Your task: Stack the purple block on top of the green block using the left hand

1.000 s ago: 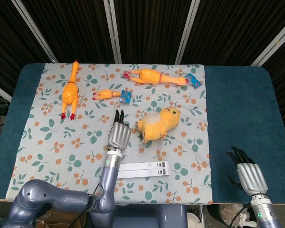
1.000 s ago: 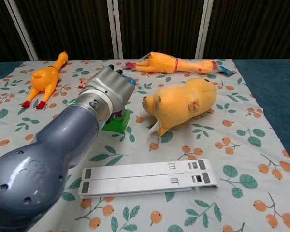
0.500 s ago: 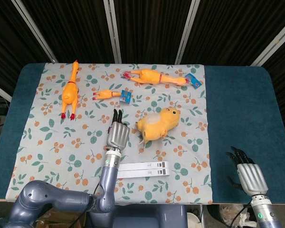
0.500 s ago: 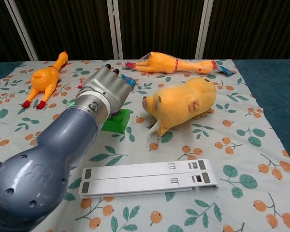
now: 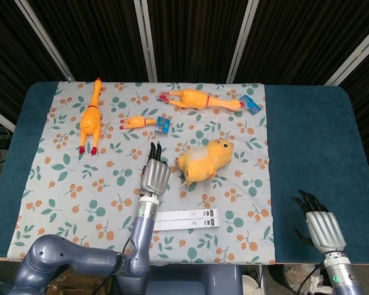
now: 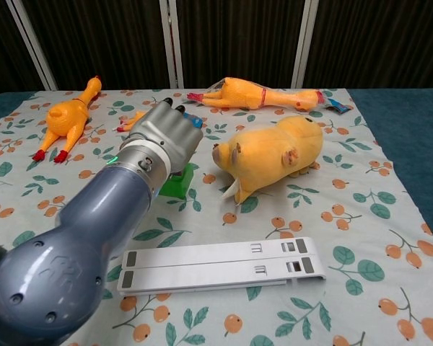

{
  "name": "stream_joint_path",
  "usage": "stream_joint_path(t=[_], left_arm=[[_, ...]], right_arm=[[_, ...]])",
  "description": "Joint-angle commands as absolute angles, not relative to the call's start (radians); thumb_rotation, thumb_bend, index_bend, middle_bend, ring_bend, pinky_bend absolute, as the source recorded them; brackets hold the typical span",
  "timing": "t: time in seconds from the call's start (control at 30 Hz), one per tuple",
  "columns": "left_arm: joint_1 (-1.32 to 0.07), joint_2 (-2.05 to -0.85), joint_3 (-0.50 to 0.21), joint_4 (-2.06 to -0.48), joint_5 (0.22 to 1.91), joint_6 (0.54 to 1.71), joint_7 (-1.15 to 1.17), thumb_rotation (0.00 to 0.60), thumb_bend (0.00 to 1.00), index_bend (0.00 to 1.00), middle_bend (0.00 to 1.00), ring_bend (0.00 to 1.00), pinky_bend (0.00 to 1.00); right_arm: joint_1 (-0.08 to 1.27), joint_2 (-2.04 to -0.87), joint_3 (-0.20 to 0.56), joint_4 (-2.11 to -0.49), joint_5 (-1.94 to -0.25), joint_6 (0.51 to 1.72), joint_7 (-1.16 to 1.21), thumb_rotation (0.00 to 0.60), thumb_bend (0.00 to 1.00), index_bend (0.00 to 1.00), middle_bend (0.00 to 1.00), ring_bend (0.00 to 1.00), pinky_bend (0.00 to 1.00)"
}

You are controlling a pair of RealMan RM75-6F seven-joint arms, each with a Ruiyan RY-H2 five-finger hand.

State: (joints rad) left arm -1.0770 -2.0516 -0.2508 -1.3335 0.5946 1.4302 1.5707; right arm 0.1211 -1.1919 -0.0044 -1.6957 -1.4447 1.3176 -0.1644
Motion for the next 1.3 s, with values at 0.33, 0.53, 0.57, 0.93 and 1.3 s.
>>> stream_joint_path(t=[0.33, 0.53, 0.57, 0.93, 1.3], left_arm=[[-1.073, -2.067, -0.251, -1.323, 0.596, 1.435, 1.595, 0.6, 0.41, 0.51, 0.45, 0.03, 0.0], [-1.068, -2.071, -0.249, -1.307, 0.6, 1.429, 1.595, 0.6, 0.4, 0.51, 0.45, 0.03, 0.0], [-1.066, -2.071, -0.249, -1.306, 0.6, 1.428, 1.596, 0.6, 0.4, 0.51, 0.45, 0.03, 0.0], [-1.052, -2.088, -0.244, -1.267, 0.603, 1.4, 1.586, 0.6, 0.4, 0.51, 0.45, 0.03, 0.0], [-1.032, -2.101, -0.213, -1.222, 0.612, 1.384, 1.6, 0.6, 0.4, 0.51, 0.44, 0.03, 0.0]], right_arm=[[0.12, -1.188, -0.007, -1.7, -1.451, 1.321, -0.159, 0.6, 0.29, 0.18, 0.08, 0.09, 0.27], [0.121, -1.189, -0.007, -1.7, -1.448, 1.316, -0.161, 0.6, 0.29, 0.19, 0.08, 0.09, 0.27], [0.121, -1.189, -0.007, -1.701, -1.448, 1.317, -0.161, 0.6, 0.29, 0.18, 0.08, 0.09, 0.27], [0.121, -1.188, -0.007, -1.7, -1.447, 1.318, -0.161, 0.6, 0.29, 0.18, 0.08, 0.09, 0.27], [0.121, -1.189, -0.008, -1.702, -1.449, 1.319, -0.164, 0.6, 0.29, 0.18, 0.08, 0.09, 0.27]])
